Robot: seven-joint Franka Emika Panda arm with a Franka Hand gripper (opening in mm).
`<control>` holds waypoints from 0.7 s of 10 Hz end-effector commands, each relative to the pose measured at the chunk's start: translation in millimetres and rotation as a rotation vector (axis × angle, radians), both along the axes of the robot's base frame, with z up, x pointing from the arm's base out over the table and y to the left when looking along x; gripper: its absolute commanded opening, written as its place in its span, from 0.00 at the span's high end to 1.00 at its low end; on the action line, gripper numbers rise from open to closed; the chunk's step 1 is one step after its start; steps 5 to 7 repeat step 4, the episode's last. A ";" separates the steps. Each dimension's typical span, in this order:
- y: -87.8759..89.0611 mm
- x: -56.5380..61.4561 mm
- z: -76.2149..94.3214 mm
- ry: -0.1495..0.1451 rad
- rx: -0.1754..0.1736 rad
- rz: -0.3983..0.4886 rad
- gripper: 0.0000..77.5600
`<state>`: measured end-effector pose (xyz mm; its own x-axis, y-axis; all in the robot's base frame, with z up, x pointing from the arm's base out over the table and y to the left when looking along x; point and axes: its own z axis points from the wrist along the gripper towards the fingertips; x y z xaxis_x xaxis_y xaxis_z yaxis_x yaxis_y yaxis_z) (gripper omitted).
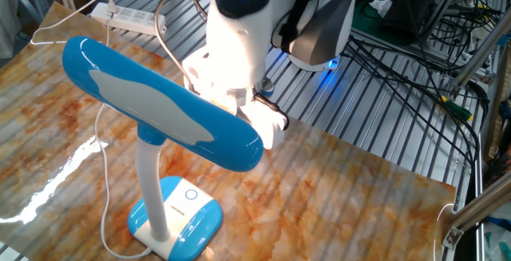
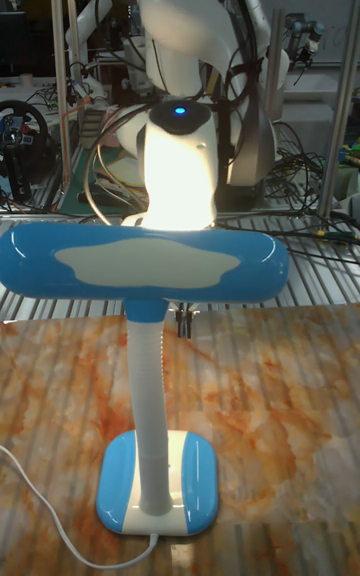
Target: Turn on the desk lamp by pressing the button
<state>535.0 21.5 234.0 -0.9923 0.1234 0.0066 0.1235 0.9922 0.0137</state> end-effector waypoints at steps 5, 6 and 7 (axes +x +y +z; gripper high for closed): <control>-0.7 2.7 3.7 -0.021 0.026 0.005 1.00; -0.7 2.7 3.7 -0.021 0.026 0.005 1.00; -0.7 2.7 3.7 -0.021 0.026 0.005 1.00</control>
